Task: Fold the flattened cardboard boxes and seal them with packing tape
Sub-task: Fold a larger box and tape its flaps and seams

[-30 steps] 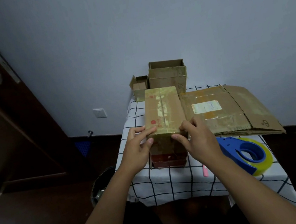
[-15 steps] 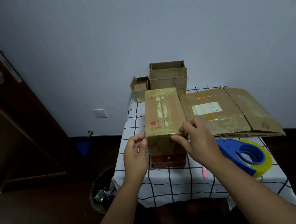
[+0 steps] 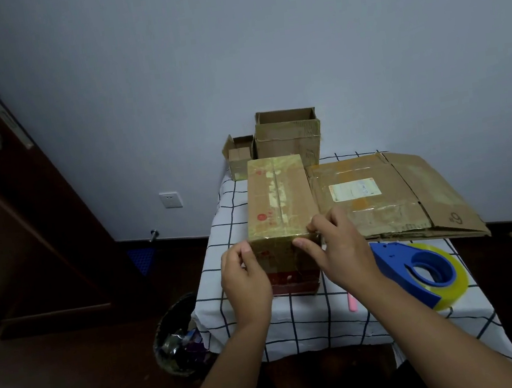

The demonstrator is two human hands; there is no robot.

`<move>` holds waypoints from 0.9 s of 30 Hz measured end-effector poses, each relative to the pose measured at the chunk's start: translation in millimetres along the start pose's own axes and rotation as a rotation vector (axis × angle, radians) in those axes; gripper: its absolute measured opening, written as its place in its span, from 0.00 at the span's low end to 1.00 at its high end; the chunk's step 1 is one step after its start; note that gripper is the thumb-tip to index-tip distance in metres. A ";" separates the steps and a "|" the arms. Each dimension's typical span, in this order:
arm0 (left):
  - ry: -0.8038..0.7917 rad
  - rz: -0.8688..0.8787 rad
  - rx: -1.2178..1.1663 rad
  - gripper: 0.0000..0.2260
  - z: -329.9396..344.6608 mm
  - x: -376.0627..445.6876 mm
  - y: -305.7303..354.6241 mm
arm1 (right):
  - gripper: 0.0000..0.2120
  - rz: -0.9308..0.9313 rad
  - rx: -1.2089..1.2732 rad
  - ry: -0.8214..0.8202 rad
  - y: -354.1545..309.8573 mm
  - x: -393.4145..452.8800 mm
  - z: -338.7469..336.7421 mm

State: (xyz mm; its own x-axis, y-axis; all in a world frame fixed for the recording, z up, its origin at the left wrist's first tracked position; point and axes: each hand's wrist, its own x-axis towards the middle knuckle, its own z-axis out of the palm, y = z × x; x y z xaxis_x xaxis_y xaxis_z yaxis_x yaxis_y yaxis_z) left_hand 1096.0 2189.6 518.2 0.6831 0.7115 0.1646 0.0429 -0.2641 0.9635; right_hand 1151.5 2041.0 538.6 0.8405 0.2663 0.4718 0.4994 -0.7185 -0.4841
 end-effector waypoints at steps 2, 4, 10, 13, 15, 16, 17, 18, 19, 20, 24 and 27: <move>-0.016 0.030 -0.036 0.11 2.9 -11.3 -1.7 | 0.15 -0.004 0.001 0.005 -1.0 -0.7 -0.4; -0.056 0.024 -0.100 0.14 2.4 -14.7 -2.5 | 0.15 -0.009 -0.003 0.007 -1.3 -1.0 -1.3; -0.140 0.317 0.271 0.27 -10.1 -5.5 -1.2 | 0.13 -0.006 0.042 -0.103 -3.2 -2.9 -4.1; -0.156 0.776 0.569 0.26 -7.8 12.7 -3.1 | 0.11 -0.030 0.058 -0.166 -3.6 -0.3 -5.4; -0.232 0.904 0.597 0.18 -2.5 27.7 -2.2 | 0.10 -0.068 0.071 -0.191 -0.1 3.1 -7.6; -0.240 0.939 0.591 0.16 0.0 33.5 -2.8 | 0.09 -0.097 0.066 -0.206 2.1 5.1 -8.5; -0.229 0.967 0.594 0.14 2.0 37.0 -3.3 | 0.09 -0.126 0.053 -0.219 4.6 7.0 -9.1; -0.213 0.985 0.599 0.13 3.5 39.4 -4.2 | 0.09 -0.150 0.041 -0.232 6.8 8.9 -10.3; -0.207 0.983 0.600 0.13 4.4 40.1 -5.1 | 0.09 -0.164 0.040 -0.248 9.0 10.9 -11.5; -0.207 0.971 0.598 0.13 4.3 39.4 -4.7 | 0.09 -0.177 0.051 -0.266 11.1 12.4 -13.0; -0.222 0.932 0.619 0.17 2.4 36.0 2.1 | 0.10 -0.191 0.159 -0.304 20.4 13.3 -13.3; -0.210 0.893 0.634 0.16 5.1 34.9 8.3 | 0.11 -0.129 0.248 -0.286 22.8 11.0 -10.0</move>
State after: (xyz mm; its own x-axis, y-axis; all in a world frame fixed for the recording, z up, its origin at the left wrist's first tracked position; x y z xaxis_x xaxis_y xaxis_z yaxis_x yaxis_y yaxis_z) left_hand 1123.9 2208.9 530.8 0.7614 -0.0084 0.6482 -0.2019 -0.9533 0.2248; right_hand 1170.1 2021.1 540.1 0.7747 0.5375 0.3331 0.6109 -0.5000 -0.6139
